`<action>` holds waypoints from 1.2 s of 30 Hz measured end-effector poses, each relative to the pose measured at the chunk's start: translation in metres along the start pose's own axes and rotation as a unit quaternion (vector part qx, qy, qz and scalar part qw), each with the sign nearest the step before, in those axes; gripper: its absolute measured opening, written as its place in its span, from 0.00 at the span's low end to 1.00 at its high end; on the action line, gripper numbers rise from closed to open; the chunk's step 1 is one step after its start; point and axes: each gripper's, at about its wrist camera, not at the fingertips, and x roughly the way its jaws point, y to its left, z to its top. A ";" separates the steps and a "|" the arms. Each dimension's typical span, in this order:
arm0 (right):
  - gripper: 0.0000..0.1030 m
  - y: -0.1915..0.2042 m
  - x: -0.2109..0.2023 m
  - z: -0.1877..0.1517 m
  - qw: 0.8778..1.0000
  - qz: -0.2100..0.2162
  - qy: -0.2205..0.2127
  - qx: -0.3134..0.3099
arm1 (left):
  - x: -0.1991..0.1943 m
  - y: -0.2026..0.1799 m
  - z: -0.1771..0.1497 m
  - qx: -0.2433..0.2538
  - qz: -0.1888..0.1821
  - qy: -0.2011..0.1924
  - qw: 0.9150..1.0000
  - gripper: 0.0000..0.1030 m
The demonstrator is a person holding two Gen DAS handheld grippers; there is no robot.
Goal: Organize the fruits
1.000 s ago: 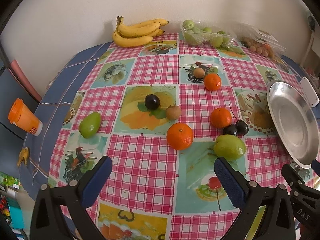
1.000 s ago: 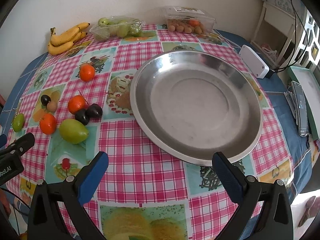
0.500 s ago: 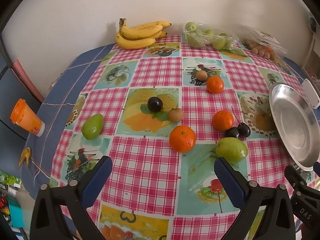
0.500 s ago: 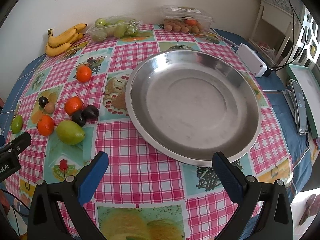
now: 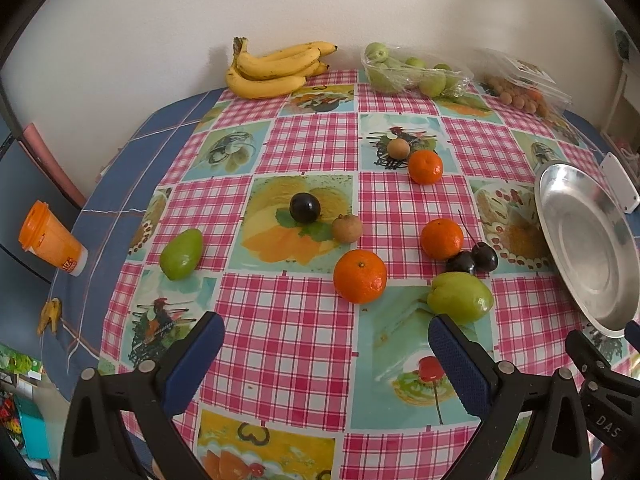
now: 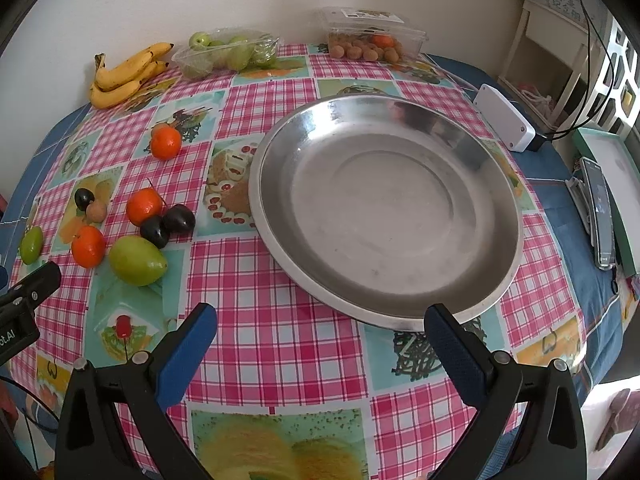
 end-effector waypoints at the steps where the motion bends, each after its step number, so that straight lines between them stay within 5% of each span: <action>1: 1.00 0.000 0.000 0.000 1.000 0.000 0.000 0.000 | 0.000 0.000 0.000 0.000 0.000 0.000 1.000 1.00; 29: 1.00 -0.002 0.001 0.001 1.000 -0.004 0.001 0.000 | 0.001 -0.001 0.000 0.001 -0.009 0.002 1.000 1.00; 36: 1.00 0.000 -0.003 0.003 1.000 0.000 -0.010 -0.003 | 0.001 0.012 0.007 -0.032 -0.030 -0.007 0.999 1.00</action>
